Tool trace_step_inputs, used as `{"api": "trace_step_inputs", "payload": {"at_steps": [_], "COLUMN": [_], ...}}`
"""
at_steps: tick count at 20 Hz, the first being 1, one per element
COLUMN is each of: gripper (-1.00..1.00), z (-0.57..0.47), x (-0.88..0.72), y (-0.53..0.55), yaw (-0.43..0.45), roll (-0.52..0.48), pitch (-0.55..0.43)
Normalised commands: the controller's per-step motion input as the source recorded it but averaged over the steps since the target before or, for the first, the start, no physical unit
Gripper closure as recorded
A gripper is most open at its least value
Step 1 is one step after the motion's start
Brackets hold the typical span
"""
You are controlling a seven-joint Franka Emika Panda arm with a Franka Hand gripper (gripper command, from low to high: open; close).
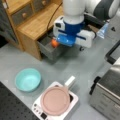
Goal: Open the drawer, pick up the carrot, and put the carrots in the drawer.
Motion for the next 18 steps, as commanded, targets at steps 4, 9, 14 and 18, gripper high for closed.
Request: {"api": "trace_step_inputs", "payload": {"at_steps": [4,9,14,18], "gripper": [-1.0,-1.0,-1.0,-1.0], "z": [-0.08,-0.03,-0.03,-0.01], "x": [-0.06,-0.13,-0.16,-0.16], "y": [-0.31,-0.34,-0.34,-0.31], "yaw": [0.146,0.133,0.143,0.162], "roll": [-0.045,-0.051,-0.049,-0.058], "pitch": [-0.06,-0.037,-0.025,-0.018]}}
